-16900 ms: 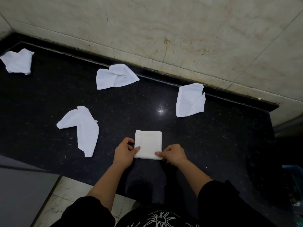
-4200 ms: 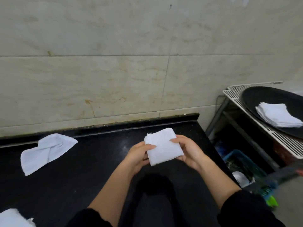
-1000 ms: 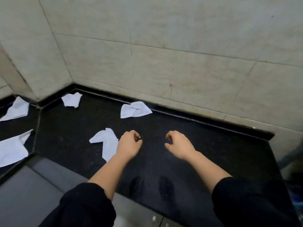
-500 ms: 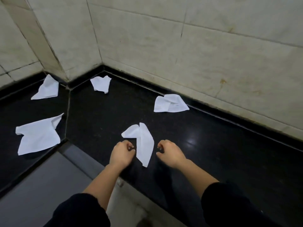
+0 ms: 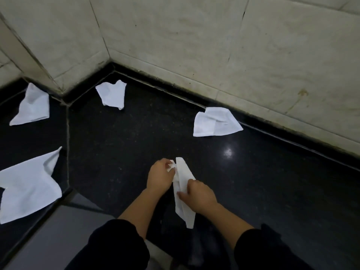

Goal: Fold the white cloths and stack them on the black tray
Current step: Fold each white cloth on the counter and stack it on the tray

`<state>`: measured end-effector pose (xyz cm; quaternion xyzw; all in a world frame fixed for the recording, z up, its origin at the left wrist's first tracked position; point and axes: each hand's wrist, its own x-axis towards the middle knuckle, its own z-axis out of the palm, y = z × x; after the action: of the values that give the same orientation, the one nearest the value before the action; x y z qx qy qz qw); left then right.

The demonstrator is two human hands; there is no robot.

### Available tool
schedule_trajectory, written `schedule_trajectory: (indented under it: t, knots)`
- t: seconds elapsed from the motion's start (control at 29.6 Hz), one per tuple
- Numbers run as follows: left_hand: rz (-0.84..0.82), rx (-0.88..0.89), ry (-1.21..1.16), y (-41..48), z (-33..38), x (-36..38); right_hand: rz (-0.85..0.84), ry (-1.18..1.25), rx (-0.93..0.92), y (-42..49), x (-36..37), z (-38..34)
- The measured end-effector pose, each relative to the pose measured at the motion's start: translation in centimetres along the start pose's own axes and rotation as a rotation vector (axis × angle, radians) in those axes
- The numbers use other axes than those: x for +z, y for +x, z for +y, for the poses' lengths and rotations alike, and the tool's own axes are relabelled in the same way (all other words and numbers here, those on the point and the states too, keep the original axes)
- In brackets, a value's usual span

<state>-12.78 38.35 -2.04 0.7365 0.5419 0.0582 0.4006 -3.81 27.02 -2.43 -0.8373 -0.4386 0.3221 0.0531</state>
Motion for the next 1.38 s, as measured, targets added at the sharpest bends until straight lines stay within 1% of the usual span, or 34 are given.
schedule_trajectory:
  t: [0.14,0.27,0.41,0.51,0.61,0.74,0.81,0.88,1.08,1.28,1.38]
  knots:
    - [-0.079,-0.072,0.032,2.3,1.1,0.5,-0.008,0.000,0.045,1.0,0.5,-0.5]
    - [-0.141,-0.028,0.054,3.7,1.8,0.6,-0.054,0.010,0.075,1.5,0.2,-0.8]
    - [-0.182,0.023,0.050,4.6,2.4,0.0,-0.035,0.008,0.139,1.0,-0.2,-1.2]
    - [-0.211,0.010,-0.037,4.9,2.8,-0.7,-0.011,-0.016,0.183,0.6,-0.4,-1.7]
    - [-0.191,0.008,-0.150,5.2,3.3,-2.3,-0.023,0.010,0.225,0.5,-1.6,-1.3]
    - [-0.115,-0.004,-0.288,5.4,4.6,-5.1,-0.046,0.183,0.225,0.8,-5.1,0.3]
    - [-0.085,-0.001,-0.340,5.4,5.6,-6.6,-0.005,0.280,0.192,0.8,-7.3,0.7]
    - [-0.063,-0.004,-0.413,5.5,6.7,-8.0,0.073,0.350,0.145,0.7,-9.9,0.6]
    - [-0.055,-0.054,-0.657,6.5,9.3,-11.3,0.273,0.509,0.058,1.0,-16.1,0.0]
    - [-0.031,0.071,-0.753,7.3,10.8,-13.7,0.448,0.640,0.017,1.4,-20.3,0.3]
    - [-0.034,0.142,-0.775,7.0,10.7,-14.3,0.478,0.713,-0.005,0.9,-21.0,0.8]
